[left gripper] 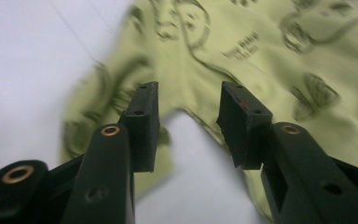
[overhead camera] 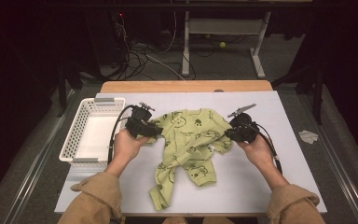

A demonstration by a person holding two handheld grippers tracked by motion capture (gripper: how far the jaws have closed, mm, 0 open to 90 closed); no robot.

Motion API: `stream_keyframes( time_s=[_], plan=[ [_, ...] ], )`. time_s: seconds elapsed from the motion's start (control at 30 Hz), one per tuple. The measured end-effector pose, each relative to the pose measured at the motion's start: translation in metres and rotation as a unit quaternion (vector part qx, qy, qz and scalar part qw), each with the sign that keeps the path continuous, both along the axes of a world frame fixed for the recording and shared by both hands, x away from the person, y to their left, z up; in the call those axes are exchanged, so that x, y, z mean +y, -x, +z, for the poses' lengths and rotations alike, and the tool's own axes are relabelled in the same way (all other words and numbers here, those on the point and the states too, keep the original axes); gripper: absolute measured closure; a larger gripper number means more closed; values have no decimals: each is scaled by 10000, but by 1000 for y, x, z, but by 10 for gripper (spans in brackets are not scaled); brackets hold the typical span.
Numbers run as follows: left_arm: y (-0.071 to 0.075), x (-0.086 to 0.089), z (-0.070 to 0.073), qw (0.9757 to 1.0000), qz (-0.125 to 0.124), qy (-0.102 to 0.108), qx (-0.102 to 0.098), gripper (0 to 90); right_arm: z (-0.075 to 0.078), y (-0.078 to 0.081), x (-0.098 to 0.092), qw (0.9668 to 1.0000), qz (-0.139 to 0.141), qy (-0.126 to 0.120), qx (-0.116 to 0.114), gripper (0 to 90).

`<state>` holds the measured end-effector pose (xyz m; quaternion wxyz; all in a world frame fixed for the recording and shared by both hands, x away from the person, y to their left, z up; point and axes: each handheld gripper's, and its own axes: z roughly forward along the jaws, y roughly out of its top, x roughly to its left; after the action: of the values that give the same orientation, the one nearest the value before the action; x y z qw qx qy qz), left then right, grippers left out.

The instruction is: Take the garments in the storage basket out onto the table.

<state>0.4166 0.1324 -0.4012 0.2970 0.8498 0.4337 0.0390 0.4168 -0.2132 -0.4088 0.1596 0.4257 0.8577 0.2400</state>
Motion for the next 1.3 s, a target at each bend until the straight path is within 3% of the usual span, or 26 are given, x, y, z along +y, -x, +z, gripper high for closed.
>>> stream_keyframes(
  time_s=[0.07, 0.17, 0.33, 0.43, 0.57, 0.7, 0.77, 0.87, 0.93, 1.1, 1.3],
  plan=[
    [6, -3, -7, 9999, -91, -91, 40, 550, -5, 3, -4, 9999, -35, 86, 125, 837],
    [7, -10, -19, 9997, -130, -197, 118, 549, -14, 5, -6, 9996, -62, 28, 257, 810],
    [5, -21, -31, 9995, -190, -123, 224, 544, -27, 4, 0, 9991, -32, -5, 427, 762],
    [3, -29, -36, 9994, -202, -103, 254, 544, -31, 2, 4, 9989, -59, 102, 450, 732],
    [1, -35, -43, 9991, -228, -192, 301, 544, -28, 0, -3, 9988, -338, 119, 319, 707],
    [-1, -34, -46, 9990, -184, -263, 305, 544, -30, -4, -12, 9972, -613, 203, 376, 675],
    [-1, -34, -47, 9988, -182, -360, 274, 544, -33, -8, -15, 9965, -652, 111, 513, 688],
    [0, -31, -50, 9983, -195, -453, 297, 544, -35, -9, -13, 9964, -555, -45, 637, 825],
    [1, -28, -51, 9988, -170, -370, 285, 543, -35, -9, -11, 9969, -483, 24, 620, 886],
    [3, -25, -52, 9989, -200, -337, 256, 544, -28, -12, -15, 9965, -567, 377, 491, 894],
    [2, -24, -52, 9990, -197, -303, 272, 545, 8, -20, -29, 9942, -780, 738, 34, 893]
  ],
)
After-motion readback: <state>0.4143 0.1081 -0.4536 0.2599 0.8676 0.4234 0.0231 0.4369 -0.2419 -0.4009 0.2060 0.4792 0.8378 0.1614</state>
